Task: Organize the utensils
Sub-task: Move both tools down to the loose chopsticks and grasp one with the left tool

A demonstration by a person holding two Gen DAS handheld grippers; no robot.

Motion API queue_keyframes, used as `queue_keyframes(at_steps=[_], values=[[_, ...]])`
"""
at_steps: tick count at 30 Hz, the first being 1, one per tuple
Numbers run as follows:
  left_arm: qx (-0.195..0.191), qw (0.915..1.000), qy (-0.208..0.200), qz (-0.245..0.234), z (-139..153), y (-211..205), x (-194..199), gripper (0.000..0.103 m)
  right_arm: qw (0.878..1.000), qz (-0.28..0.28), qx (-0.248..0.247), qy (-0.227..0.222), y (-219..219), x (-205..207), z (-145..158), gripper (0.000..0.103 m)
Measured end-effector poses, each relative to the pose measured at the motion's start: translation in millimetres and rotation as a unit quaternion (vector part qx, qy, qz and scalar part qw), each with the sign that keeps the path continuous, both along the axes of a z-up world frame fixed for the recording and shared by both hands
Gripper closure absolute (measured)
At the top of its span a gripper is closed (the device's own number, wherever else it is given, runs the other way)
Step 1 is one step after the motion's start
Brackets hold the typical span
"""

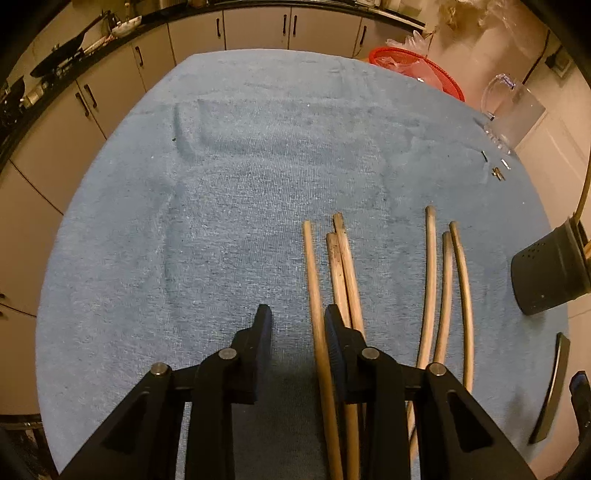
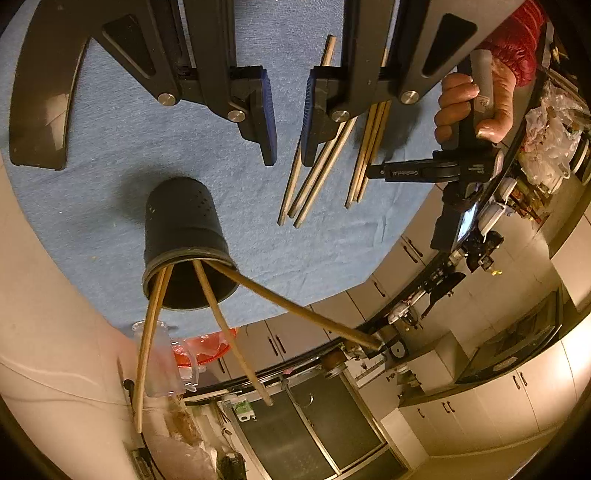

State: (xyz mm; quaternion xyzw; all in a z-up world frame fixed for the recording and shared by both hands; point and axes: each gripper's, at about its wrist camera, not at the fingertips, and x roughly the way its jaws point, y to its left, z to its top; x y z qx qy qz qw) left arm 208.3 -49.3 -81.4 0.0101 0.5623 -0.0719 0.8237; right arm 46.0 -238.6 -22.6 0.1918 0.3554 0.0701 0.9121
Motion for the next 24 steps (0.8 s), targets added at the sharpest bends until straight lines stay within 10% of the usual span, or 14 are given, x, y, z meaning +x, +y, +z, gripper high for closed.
queue_keyframes(at_steps=[11,24], values=[[0.008,0.9979,-0.007,0.063,-5,69,-9,0.090,0.997,0.061,-0.043,0.027,47,28,-3,0.088],[-0.011,0.9984,-0.021,0.051,-3,95,-22,0.090,0.984,0.046,-0.083,0.154,87,167,-31,0.088]])
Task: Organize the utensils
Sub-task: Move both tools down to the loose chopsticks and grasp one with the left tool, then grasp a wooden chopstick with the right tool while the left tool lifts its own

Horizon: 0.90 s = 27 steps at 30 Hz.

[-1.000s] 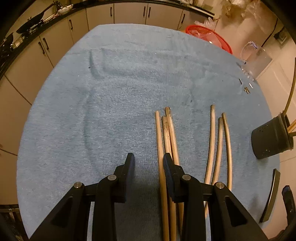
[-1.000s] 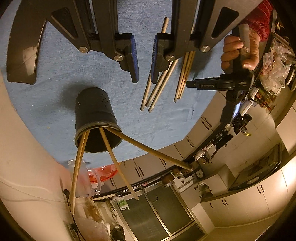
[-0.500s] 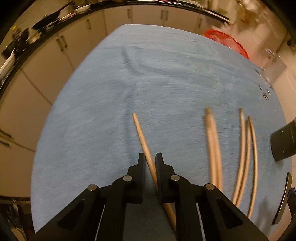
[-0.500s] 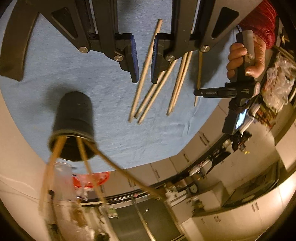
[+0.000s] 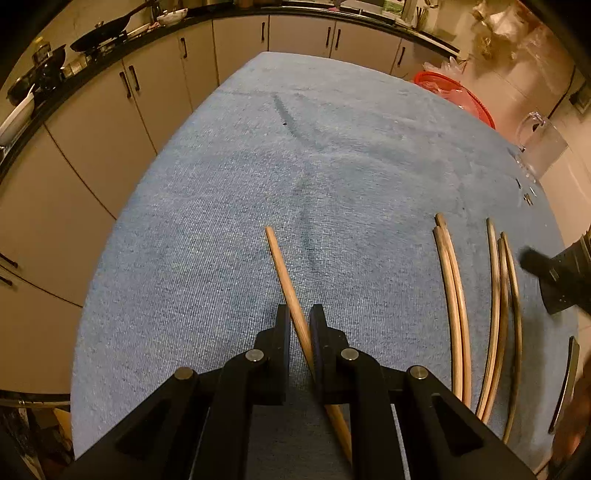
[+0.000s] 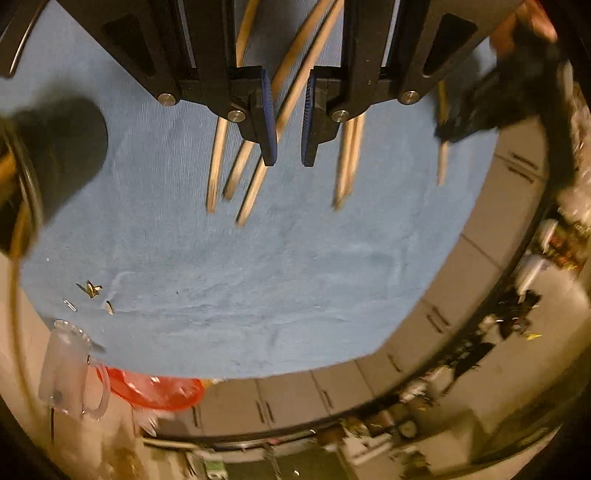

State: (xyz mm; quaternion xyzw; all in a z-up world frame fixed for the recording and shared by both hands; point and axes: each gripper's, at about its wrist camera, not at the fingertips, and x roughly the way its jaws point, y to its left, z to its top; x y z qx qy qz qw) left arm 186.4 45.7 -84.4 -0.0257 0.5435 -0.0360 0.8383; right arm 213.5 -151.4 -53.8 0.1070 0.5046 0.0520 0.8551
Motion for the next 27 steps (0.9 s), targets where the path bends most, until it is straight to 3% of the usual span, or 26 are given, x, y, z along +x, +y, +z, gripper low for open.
queue_keyframes(at_steps=[5,10,14,16,18,23,27], values=[[-0.010,0.9999,0.002,-0.009,2,4,-9,0.090,0.998,-0.039,0.000,0.043,-12,38,-17,0.088],[-0.012,0.9998,0.006,-0.015,4,5,-2,0.090,0.996,-0.037,-0.012,0.079,-14,57,-33,0.087],[-0.001,0.9998,0.006,-0.018,4,0,8,0.090,0.996,-0.027,-0.042,0.077,-3,62,-32,0.087],[0.006,0.9997,0.000,-0.023,5,-6,14,0.092,0.996,-0.012,-0.048,0.073,9,63,-31,0.092],[-0.009,0.9996,-0.001,-0.025,5,-9,18,0.094,0.997,0.002,-0.032,0.071,17,61,-29,0.094],[-0.041,0.9980,-0.035,-0.034,23,-7,4,0.096,1.000,0.031,-0.004,-0.005,33,25,9,0.095],[-0.063,0.9935,-0.086,-0.040,60,-3,-16,0.096,0.994,0.055,0.016,-0.091,40,-18,55,0.095]])
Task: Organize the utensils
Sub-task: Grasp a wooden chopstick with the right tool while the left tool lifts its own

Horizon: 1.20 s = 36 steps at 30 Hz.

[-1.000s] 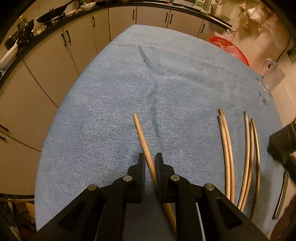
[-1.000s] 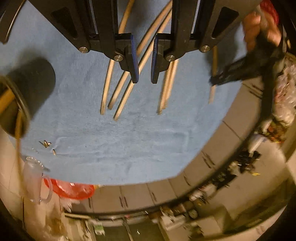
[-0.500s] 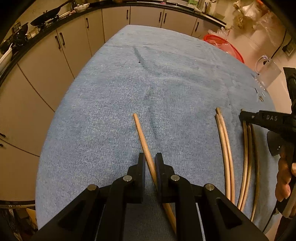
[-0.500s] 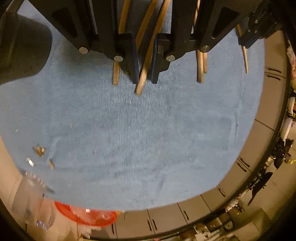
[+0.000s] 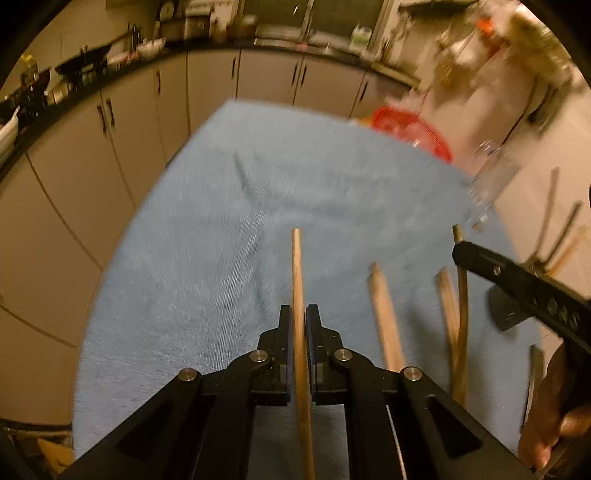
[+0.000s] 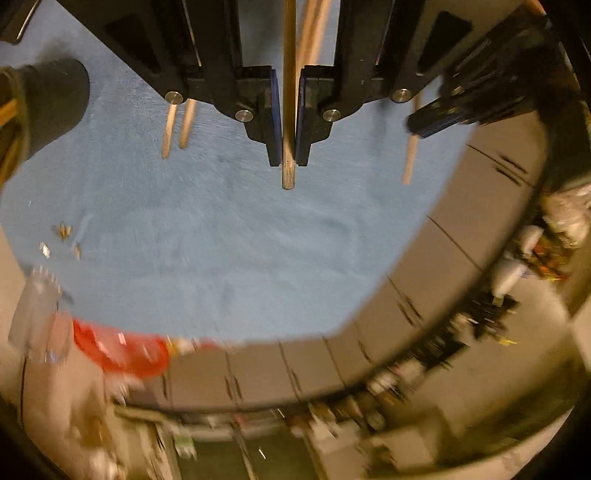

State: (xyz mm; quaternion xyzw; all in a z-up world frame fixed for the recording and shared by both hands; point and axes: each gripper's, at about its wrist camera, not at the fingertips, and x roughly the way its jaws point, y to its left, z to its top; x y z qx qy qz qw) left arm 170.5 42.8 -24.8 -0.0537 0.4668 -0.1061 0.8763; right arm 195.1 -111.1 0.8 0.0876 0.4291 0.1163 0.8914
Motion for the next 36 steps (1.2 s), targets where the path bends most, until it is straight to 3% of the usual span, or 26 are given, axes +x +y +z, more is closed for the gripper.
queue_keyframes(at_steps=[4,13,23,29,32,36], values=[[-0.013,0.9994,-0.032,-0.001,33,2,-19,0.096,0.997,0.011,0.030,-0.070,-3,-43,37,0.095],[-0.005,0.9947,-0.103,0.002,75,-3,-60,0.096,0.979,0.009,0.030,-0.203,2,-118,75,0.095],[-0.003,0.9932,-0.116,-0.003,90,-8,-70,0.096,0.973,-0.009,0.050,-0.224,-19,-133,87,0.095],[-0.001,0.9986,-0.052,-0.006,68,-9,-41,0.096,0.974,-0.018,0.062,-0.218,-28,-130,85,0.095],[-0.012,0.9998,0.011,-0.007,41,-8,-6,0.089,0.975,-0.014,0.072,-0.211,-33,-128,82,0.095],[-0.006,0.9968,0.080,0.005,2,-11,43,0.088,0.974,-0.015,0.073,-0.212,-38,-127,82,0.095]])
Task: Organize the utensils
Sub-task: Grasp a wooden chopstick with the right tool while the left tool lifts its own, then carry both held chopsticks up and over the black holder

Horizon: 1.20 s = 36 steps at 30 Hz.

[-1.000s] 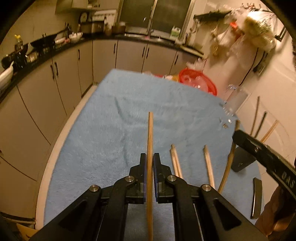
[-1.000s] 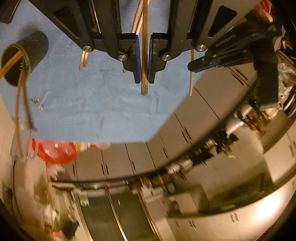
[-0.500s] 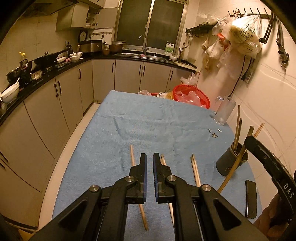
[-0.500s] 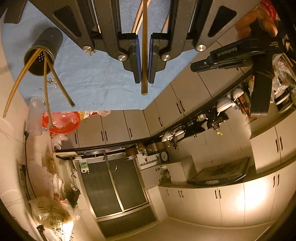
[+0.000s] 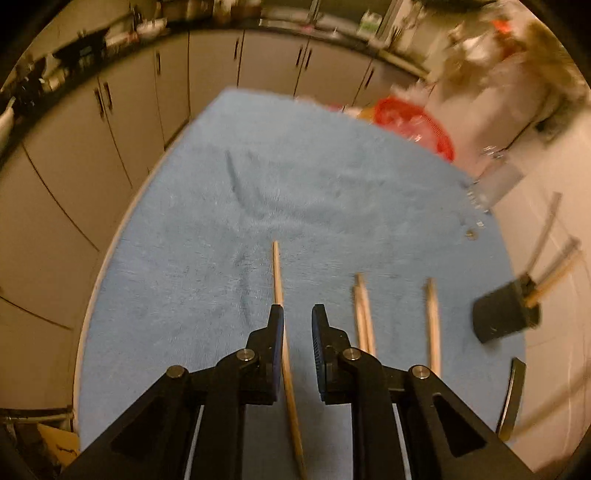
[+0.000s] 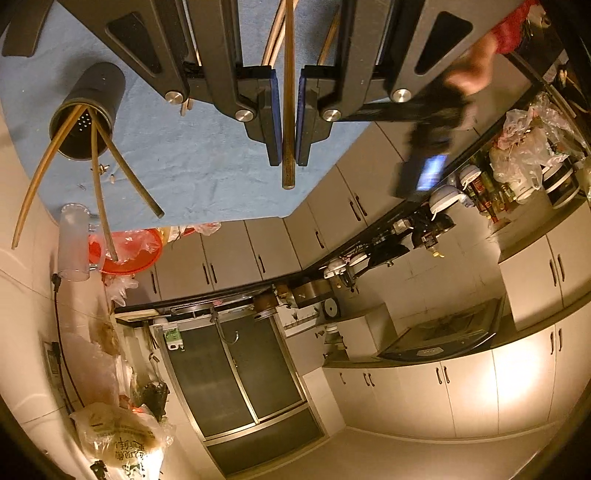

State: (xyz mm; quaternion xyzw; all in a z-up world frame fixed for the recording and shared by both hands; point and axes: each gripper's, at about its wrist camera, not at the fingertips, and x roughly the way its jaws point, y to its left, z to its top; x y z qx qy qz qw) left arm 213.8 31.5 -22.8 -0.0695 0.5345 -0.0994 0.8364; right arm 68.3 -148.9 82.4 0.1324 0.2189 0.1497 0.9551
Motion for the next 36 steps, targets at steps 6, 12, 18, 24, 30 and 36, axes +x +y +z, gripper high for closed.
queue_keyframes(at_steps=[6,12,18,24,30,36], values=[[0.029,0.9981,0.049,0.022,-38,-10,46,0.088,1.000,-0.003,0.003,0.000,-9,1,-1,0.096],[0.061,0.9956,0.068,0.021,-54,-26,72,0.088,1.000,-0.006,0.011,0.005,-11,3,-4,0.096],[0.058,0.9968,0.053,0.017,-53,-29,67,0.098,1.000,-0.003,0.014,0.005,-13,4,-4,0.096],[0.031,0.9989,-0.035,0.001,1,-19,11,0.098,1.000,-0.005,0.013,-0.001,-16,0,-2,0.096],[0.003,0.9905,-0.138,-0.006,73,-8,-55,0.097,1.000,-0.011,0.011,-0.022,-15,-12,6,0.096],[0.000,0.9831,-0.183,-0.010,102,-2,-83,0.097,0.999,-0.017,0.011,-0.033,-15,-22,12,0.095]])
